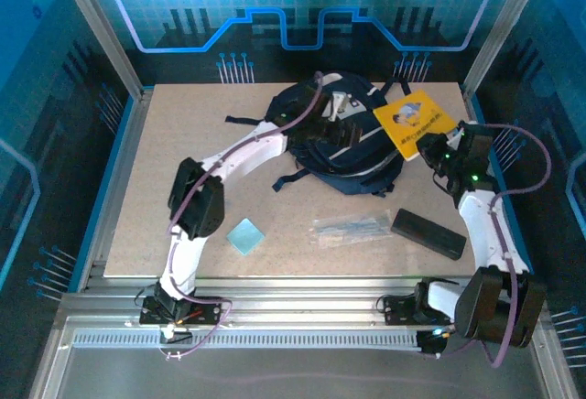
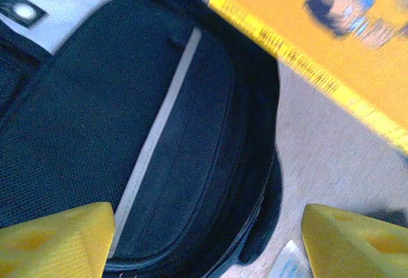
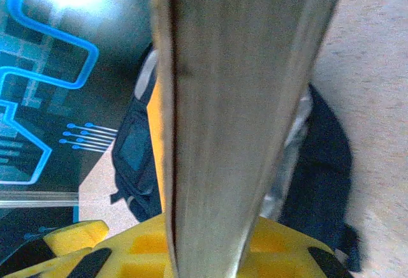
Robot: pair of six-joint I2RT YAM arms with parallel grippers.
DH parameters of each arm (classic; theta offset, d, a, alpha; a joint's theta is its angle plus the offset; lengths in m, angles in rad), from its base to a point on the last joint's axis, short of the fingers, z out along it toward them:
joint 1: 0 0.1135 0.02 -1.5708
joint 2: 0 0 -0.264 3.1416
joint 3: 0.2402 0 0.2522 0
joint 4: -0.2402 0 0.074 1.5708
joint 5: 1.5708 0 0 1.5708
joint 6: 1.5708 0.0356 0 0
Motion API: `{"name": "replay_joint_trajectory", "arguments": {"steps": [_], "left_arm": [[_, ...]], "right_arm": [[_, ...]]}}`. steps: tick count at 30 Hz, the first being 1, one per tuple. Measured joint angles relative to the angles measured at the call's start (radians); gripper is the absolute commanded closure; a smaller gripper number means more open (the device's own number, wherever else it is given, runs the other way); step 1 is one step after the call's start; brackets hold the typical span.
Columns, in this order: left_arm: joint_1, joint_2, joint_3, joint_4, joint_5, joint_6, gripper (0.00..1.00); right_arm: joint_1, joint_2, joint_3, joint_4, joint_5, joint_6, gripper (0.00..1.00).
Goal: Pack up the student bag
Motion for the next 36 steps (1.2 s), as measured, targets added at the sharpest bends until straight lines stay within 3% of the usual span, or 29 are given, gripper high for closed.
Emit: {"name": "replay_joint_trajectory", "arguments": {"steps": [8,22,23,27,29,36], "left_arm": [[-0.072,0.142,0.118,-0.209,-0.071,0.207,0.22],[-0.092,0.327,0.280,-0.287,-0.206,0.302,0.17],[-0.093,0.329,0.280,-0.289,-0.207,0.305,0.22],[-0.093,0.332,0.266,-0.281,-0.223,0.313,0.65],[-0.087,0.323,0.234,-0.251,-0.222,0.312,1.00],[-0.082,0.209,0.065,-0.148,-0.177,0.274,1.00]], "right_arm": [[-0.109,-0.087,-0.098,-0.071,-0.033,-0.014,1.00],[-0.114,-0.130,-0.105,-0.088,-0.060,-0.021,1.00],[-0.114,-0.130,-0.105,-0.088,-0.061,-0.021,1.00],[-0.114,-0.130,-0.111,-0.082,-0.061,-0.018,1.00],[-0.114,-0.130,-0.119,-0.080,-0.061,-0.016,1.00],[-0.114,-0.128,-0.124,-0.078,-0.059,-0.009,1.00]]}}
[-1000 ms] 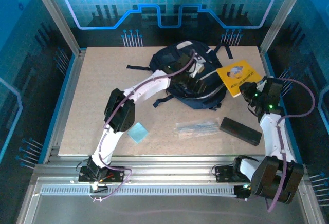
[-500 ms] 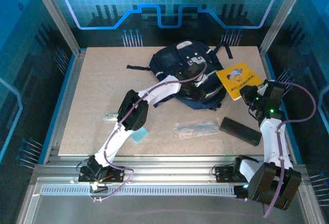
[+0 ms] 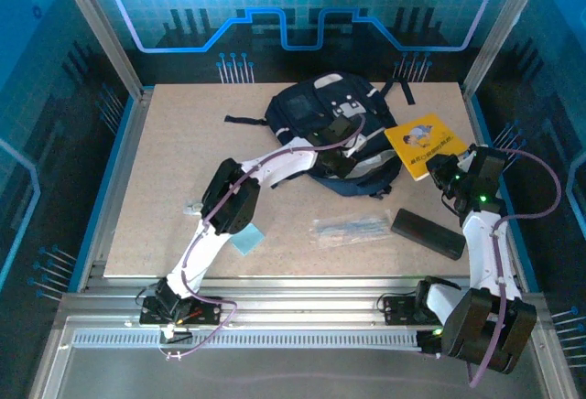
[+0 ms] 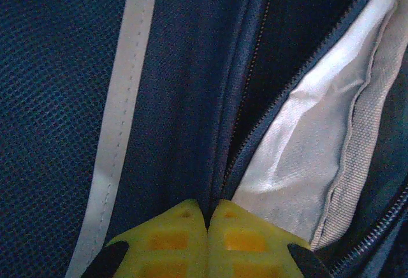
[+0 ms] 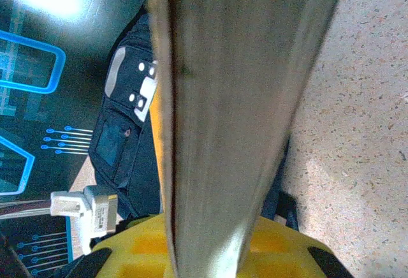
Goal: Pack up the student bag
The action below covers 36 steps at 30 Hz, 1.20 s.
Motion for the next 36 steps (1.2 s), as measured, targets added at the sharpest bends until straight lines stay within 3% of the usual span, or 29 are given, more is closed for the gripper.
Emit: {"name": "replay_joint_trajectory", "arguments": {"steps": [11,25,26,31,33,36], "left_arm": [[0.174,-0.188,-0.177,0.167,0.286,-0.326,1.00],[0.180,-0.221,-0.188,0.295,0.332,-0.443,1.00],[0.175,-0.221,-0.195,0.296,0.332,-0.438,0.98],[0.092,-0.221,-0.207,0.282,0.311,-0.359,0.44],[0.055,-0.221,-0.204,0.279,0.307,-0.338,0.37],[0.003,-0.187,-0.146,0.244,0.302,-0.301,0.34]], "right_arm": [[-0.002,-0.048,0.019,-0.056,0.094,-0.031,1.00],[-0.003,-0.036,0.022,-0.130,0.061,-0.057,1.00],[-0.003,-0.036,0.022,-0.135,0.061,-0.059,1.00],[-0.003,-0.035,0.022,-0.140,0.061,-0.061,1.00],[-0.003,-0.033,0.022,-0.138,0.060,-0.061,1.00],[-0.003,-0.023,0.022,-0.137,0.059,-0.061,1.00]]}}
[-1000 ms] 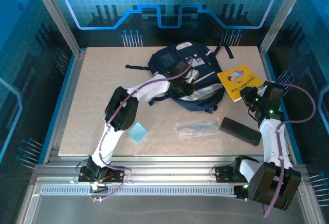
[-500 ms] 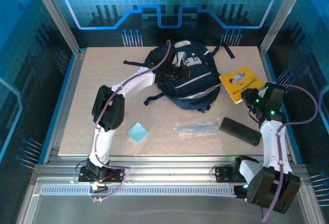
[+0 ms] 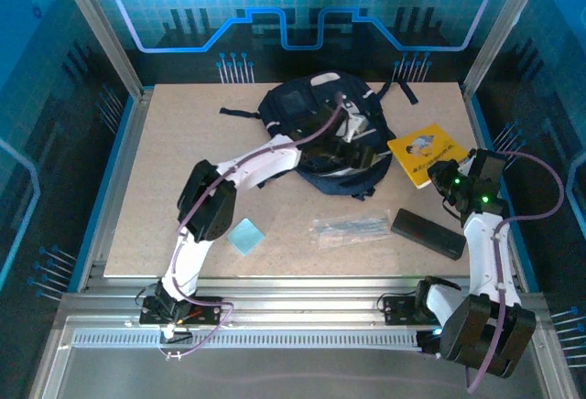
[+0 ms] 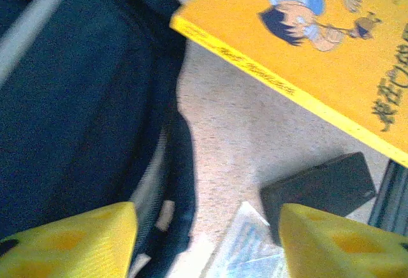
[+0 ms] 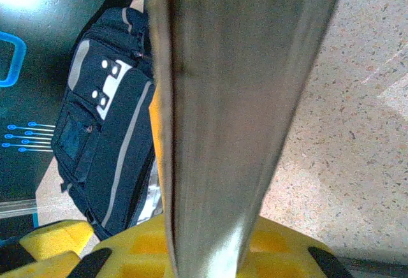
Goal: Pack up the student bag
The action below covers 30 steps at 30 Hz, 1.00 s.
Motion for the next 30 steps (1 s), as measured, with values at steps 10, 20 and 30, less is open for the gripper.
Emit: {"name": "replay_joint_trajectory", "arguments": {"steps": [10,20,30], "left_arm": [[-0.006,0.209,0.164,-0.074,-0.076,0.054,0.33],[-0.009,0.223,0.192,-0.108,-0.150,0.145,0.61],[0.006,0.290,0.262,-0.156,-0.128,0.176,0.67]], "right_arm": [[0.000,-0.001,0.000,0.000,-0.003,-0.004,1.00],[0.000,-0.005,-0.002,0.000,-0.004,-0.011,1.00],[0.000,-0.005,-0.002,0.007,-0.006,-0.011,1.00]]}}
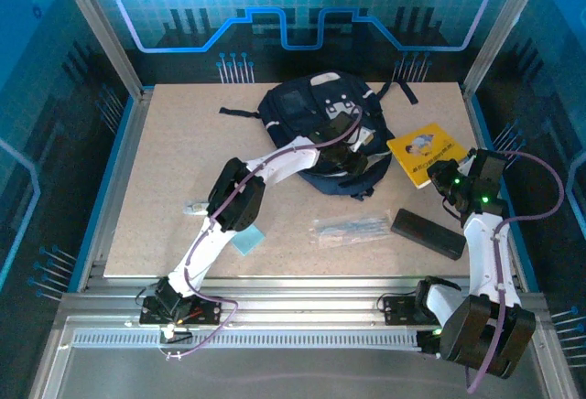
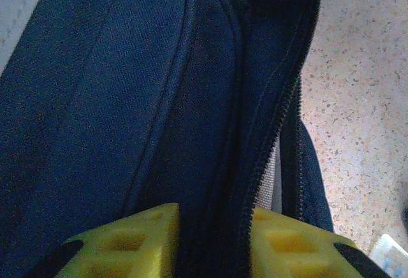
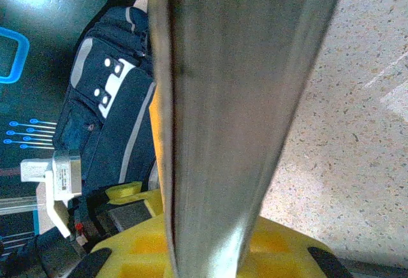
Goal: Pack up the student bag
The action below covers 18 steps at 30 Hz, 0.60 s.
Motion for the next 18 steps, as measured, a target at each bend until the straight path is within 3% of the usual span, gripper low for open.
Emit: {"name": "replay_joint_trajectory", "arguments": {"steps": [1,4,12,18], "left_arm": [[0.000,0.002,0.003,-0.003,0.005,0.000,0.68],[0.001,0.003,0.008,-0.013,0.018,0.002,1.00],[0.029,0.006,0.007,-0.007,0.085,-0.061,1.00],[0.098,-0.058,-0.039,0.040,0.179,-0.222,1.00]], "right_arm": [[0.000,0.000,0.000,0.000,0.000,0.000,1.00],[0.000,0.000,0.000,0.000,0.001,0.000,1.00],[0.000,-0.006,0.000,-0.003,0.003,0.000,1.00],[0.000,-0.044,0.000,-0.023,0.012,0.000,1.00]]}}
